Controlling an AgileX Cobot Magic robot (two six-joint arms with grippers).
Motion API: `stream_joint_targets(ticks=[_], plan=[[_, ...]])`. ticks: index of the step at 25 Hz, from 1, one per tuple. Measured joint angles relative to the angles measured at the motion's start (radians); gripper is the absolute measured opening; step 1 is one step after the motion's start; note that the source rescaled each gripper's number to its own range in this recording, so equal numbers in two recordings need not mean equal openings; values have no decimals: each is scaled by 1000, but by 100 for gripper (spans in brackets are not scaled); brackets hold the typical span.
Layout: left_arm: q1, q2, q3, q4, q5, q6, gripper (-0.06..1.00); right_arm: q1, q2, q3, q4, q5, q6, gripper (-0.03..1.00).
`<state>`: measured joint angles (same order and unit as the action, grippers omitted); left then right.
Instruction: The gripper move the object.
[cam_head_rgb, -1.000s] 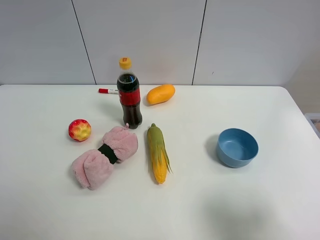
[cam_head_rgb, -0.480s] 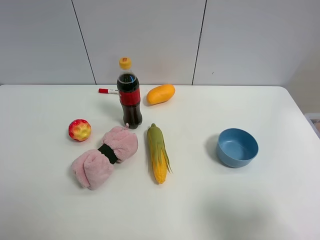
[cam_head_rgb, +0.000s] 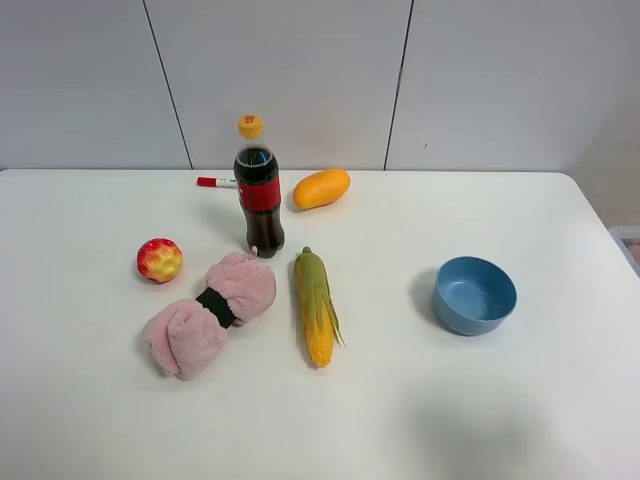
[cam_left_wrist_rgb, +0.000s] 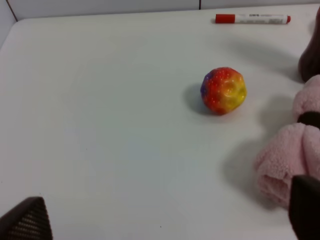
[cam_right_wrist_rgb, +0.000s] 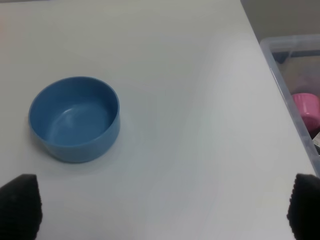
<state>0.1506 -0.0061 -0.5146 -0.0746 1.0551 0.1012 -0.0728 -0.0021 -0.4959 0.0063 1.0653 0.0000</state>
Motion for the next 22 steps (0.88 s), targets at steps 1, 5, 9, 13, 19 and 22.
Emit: stream_joint_targets(ticks=[1, 5, 9, 13, 19, 22], plan=[[0, 0, 0, 0, 0, 0, 93, 0, 0, 0, 0, 0, 0, 100], [0, 0, 0, 0, 0, 0, 93, 0, 0, 0, 0, 0, 0, 100], [0, 0, 0, 0, 0, 0, 93, 0, 0, 0, 0, 0, 0, 100], [0, 0, 0, 0, 0, 0, 93, 0, 0, 0, 0, 0, 0, 100], [0, 0, 0, 0, 0, 0, 93, 0, 0, 0, 0, 0, 0, 100], [0, 0, 0, 0, 0, 0, 93, 0, 0, 0, 0, 0, 0, 100]])
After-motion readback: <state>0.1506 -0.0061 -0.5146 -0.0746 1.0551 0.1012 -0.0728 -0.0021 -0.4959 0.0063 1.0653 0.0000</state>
